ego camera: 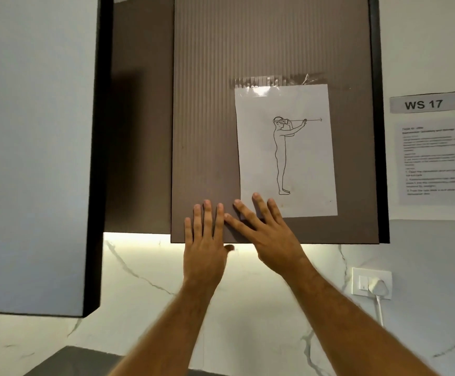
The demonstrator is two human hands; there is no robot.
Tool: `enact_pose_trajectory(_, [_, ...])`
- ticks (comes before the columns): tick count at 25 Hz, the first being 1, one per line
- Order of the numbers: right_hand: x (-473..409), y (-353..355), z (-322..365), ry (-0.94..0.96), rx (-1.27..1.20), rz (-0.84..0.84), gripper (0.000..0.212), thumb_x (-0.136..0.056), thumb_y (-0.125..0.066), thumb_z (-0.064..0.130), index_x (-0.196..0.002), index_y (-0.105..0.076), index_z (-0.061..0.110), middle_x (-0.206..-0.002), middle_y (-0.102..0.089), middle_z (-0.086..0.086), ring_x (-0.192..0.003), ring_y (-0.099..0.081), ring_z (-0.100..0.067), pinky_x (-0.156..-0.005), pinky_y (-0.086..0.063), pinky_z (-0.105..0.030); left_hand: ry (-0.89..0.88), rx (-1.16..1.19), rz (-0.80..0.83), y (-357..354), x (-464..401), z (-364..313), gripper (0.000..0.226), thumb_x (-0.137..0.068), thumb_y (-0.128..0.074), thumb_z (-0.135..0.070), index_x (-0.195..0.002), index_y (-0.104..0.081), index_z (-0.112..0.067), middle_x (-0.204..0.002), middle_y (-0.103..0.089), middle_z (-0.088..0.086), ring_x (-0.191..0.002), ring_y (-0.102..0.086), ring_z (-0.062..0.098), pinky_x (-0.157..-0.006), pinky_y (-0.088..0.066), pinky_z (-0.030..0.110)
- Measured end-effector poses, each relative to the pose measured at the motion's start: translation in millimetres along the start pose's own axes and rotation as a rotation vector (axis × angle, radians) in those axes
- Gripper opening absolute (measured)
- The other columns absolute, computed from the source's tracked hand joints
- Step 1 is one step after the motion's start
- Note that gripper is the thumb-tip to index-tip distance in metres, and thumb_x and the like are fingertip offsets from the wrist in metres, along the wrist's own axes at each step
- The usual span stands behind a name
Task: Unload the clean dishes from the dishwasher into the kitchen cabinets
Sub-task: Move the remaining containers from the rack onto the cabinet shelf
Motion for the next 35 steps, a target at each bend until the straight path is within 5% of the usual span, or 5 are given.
enact_pose_trajectory(7, [-7,-42,-9,-0.043,-0.029,0.028,0.081,-0.09,-0.059,0.043,-0.158,-0.018,0.028,-0.166,-0.004,-0.004,-0.15,0.009,-0.04,-0.118,0.001,-0.061,0.012,0.05,0.01,-45,-15,2,0.096,-0.088,-0.026,-0.078,-0.157,-0.002,-0.016,-0.163,0.006,0.01,-0.15,0.006,0.031,-0.121,-0.004,0.051])
enact_pose_trajectory(18, [-8,-53,-11,-0.097,-0.129,0.273,0.087,-0.088,-0.055,0.039,-0.158,-0.003,0.032,-0.164,0.016,0.0,-0.145,0.031,-0.03,-0.116,0.022,-0.053,0.015,0.103,0.161,-58,-18,2,0.087,-0.092,-0.018,-0.073,-0.154,0.013,-0.019,-0.161,0.018,0.009,-0.148,0.016,0.031,-0.119,0.002,0.047])
enact_pose_trajectory(22, [-7,-39,8,-0.274,-0.178,0.43,0.085,-0.09,-0.06,0.042,-0.158,-0.01,0.031,-0.165,0.013,-0.003,-0.149,0.02,-0.031,-0.118,0.011,-0.055,0.019,0.097,0.429,-30,-16,3,0.085,-0.096,-0.034,-0.061,-0.155,0.008,-0.017,-0.163,0.012,0.008,-0.15,0.009,0.029,-0.119,0.0,0.046])
enact_pose_trajectory(28, [63,8,102,-0.455,-0.34,0.415,0.066,-0.095,-0.039,0.061,-0.152,-0.034,0.028,-0.166,-0.003,-0.005,-0.152,0.007,-0.031,-0.122,0.004,-0.054,-0.037,0.075,0.46,27,88,0,0.07,-0.102,-0.031,-0.047,-0.156,-0.001,-0.012,-0.164,0.001,0.007,-0.151,0.003,0.028,-0.12,0.002,0.043])
enact_pose_trajectory(35, [178,86,170,-0.796,-0.505,0.566,0.065,-0.087,-0.064,0.036,-0.148,-0.042,0.026,-0.165,-0.012,-0.007,-0.152,0.003,-0.031,-0.123,-0.008,-0.05,-0.102,0.316,0.647,75,233,-22,0.081,-0.096,-0.049,-0.036,-0.156,-0.001,-0.009,-0.164,-0.002,0.008,-0.151,0.003,0.023,-0.123,0.001,0.04])
Point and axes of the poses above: each hand's wrist, its own x-axis away from the middle knuckle, its own y-axis out of the back of the hand, z = x × y, the point moved 8 cm from there along -x, towards the middle knuckle
